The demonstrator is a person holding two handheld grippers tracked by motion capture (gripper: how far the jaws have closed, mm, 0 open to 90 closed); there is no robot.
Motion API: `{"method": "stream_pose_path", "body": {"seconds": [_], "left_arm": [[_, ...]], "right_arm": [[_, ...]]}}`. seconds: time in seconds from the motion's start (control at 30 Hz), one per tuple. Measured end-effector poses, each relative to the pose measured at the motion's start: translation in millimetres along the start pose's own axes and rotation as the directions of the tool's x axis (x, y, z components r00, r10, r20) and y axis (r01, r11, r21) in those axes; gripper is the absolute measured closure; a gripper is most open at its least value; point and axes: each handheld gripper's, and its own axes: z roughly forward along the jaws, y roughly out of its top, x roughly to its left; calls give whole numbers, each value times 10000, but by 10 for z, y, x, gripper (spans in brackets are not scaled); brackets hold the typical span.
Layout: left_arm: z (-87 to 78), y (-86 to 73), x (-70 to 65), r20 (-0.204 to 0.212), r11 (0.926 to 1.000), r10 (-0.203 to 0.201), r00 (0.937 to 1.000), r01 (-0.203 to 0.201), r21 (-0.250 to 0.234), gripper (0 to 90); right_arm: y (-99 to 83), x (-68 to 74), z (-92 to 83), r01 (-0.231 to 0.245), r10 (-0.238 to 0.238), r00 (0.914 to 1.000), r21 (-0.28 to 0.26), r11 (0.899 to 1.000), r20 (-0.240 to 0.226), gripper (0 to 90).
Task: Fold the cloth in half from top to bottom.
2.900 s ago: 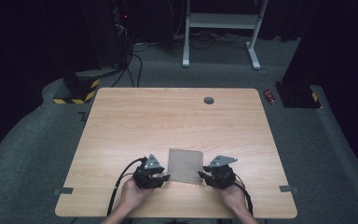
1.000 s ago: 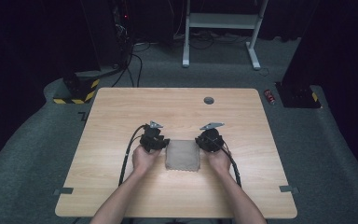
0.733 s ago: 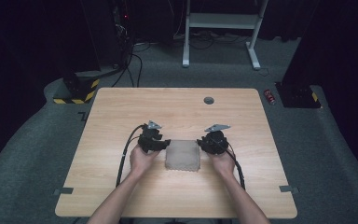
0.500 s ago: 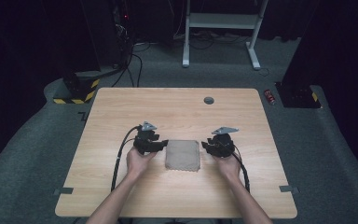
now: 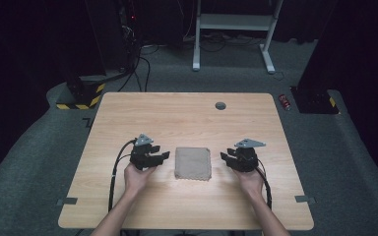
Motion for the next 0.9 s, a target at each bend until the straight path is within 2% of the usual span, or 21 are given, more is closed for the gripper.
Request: {"method": "stream_pose_path", "body": {"seconds": [0.27, 0.43, 0.6, 0.9], "left_arm": [[-173, -183, -9, -185, 9998, -6, 9998, 2, -204, 453], [-273, -307, -3, -313, 9997, -95, 9995, 89, -220, 444], [-324, -419, 11, -498, 9998, -144, 9987, 137, -142, 437], [-424, -597, 74, -1198, 10000, -73, 9928, 80, 51, 429]], "right_arm": [[-143, -34, -143, 64, -64, 9998, -19, 10000, 162, 603], [-266, -30, -206, -158, 158, 9998, -17, 9999, 94, 600], [-372, 14, -215, 38, -44, 9996, 187, 9998, 276, 597], [-491, 42, -221, 443, -476, 9966, 500, 9978, 668, 588]]}}
